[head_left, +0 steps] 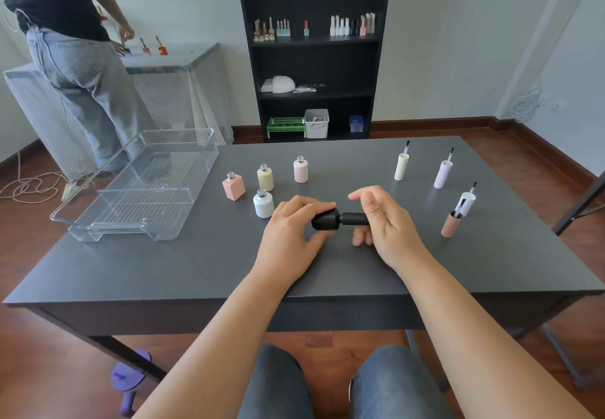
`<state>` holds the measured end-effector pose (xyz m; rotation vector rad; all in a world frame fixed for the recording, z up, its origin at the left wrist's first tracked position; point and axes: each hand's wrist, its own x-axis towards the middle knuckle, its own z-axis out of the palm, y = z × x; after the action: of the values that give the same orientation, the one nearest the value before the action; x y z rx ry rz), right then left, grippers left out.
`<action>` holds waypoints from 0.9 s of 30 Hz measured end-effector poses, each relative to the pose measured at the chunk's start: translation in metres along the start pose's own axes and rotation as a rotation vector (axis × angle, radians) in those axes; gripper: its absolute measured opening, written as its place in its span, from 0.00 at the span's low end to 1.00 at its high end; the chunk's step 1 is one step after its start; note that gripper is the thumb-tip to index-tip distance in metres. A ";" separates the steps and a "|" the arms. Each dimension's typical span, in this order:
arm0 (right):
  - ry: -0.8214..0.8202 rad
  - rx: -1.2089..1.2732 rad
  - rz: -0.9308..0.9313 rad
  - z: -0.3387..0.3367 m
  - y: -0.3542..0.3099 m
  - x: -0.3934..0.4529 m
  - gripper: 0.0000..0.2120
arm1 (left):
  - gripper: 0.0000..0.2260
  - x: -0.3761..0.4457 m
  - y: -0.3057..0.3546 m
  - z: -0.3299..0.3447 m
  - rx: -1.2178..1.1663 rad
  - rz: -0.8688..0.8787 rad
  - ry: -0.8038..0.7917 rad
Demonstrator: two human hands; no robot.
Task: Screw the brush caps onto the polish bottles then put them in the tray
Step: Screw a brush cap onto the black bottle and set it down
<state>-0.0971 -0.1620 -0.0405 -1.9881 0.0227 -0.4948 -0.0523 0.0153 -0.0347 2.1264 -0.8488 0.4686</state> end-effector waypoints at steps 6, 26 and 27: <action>-0.071 0.126 -0.031 -0.004 0.002 0.002 0.13 | 0.16 0.001 -0.006 0.002 -0.020 -0.062 0.032; -0.037 0.048 -0.098 -0.006 0.003 0.002 0.15 | 0.16 0.001 -0.009 0.005 -0.032 -0.061 0.030; -0.034 0.048 -0.099 -0.006 0.003 0.002 0.15 | 0.16 0.001 -0.009 0.005 -0.029 -0.058 0.029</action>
<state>-0.0965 -0.1689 -0.0404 -1.9564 -0.1084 -0.5209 -0.0451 0.0156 -0.0421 2.1073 -0.7706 0.4530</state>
